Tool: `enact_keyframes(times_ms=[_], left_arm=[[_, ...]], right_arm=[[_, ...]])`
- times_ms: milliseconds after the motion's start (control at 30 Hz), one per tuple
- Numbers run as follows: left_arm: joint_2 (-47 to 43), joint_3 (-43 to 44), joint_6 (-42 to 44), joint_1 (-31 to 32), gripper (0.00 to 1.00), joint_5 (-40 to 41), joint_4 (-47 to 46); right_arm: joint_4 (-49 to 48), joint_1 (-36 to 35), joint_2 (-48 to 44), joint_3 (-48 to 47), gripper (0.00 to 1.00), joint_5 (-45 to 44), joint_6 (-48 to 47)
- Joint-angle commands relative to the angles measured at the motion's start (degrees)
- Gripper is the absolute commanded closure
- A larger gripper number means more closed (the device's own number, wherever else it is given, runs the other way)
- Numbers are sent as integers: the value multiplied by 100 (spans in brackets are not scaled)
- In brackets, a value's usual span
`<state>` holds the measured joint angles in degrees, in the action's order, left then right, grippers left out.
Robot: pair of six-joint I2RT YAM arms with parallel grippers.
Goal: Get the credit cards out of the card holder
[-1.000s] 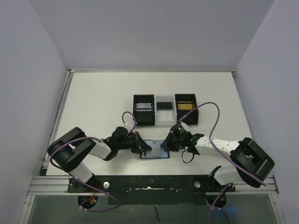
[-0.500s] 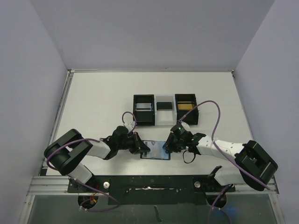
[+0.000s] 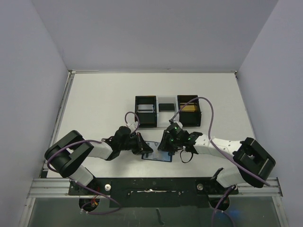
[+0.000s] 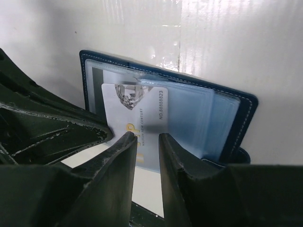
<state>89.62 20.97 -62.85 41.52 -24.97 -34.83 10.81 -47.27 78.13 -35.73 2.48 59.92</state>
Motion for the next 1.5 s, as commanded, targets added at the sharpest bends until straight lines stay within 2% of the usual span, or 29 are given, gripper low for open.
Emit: enact_keyframes(times_ms=[0,100,167,200,333,467,567,767,900,1033,1200,1267,1367,1467], left_arm=[[-94,205,106,-17,100,-135,-164],[-124,205,114,-21,100,-114,-107],[-138,207,139,-21,100,-86,-51],[-132,201,148,-21,100,-60,-31],[117,297,122,-23,87,-131,-219],[282,192,-172,-3,75,-315,-976],[451,184,-270,1,73,-453,-1193],[636,127,-421,39,79,-609,-1543],[614,118,-404,49,100,-545,-1398],[310,89,-196,49,100,-245,-773],[-154,207,185,49,100,118,91],[-324,258,287,49,100,212,363],[-366,318,384,49,100,217,561],[-188,302,296,49,100,126,316]], right_arm=[[61,-148,329,-336,72,-144,-43],[969,-160,580,-530,72,-799,170],[1226,-168,635,-524,71,-912,185],[1217,-163,635,-475,71,-874,164],[980,-162,631,-250,70,-738,179],[763,-160,639,-94,72,-638,331],[651,-138,665,5,72,-585,415],[576,-125,601,108,73,-568,476],[645,-98,410,96,73,-668,448],[772,-72,161,-9,74,-800,309],[216,-154,-242,-174,70,-585,-276],[349,-183,-110,-435,66,-550,-442],[950,-344,259,-938,64,-1010,-421],[1221,-452,670,-1206,62,-1208,-336]])
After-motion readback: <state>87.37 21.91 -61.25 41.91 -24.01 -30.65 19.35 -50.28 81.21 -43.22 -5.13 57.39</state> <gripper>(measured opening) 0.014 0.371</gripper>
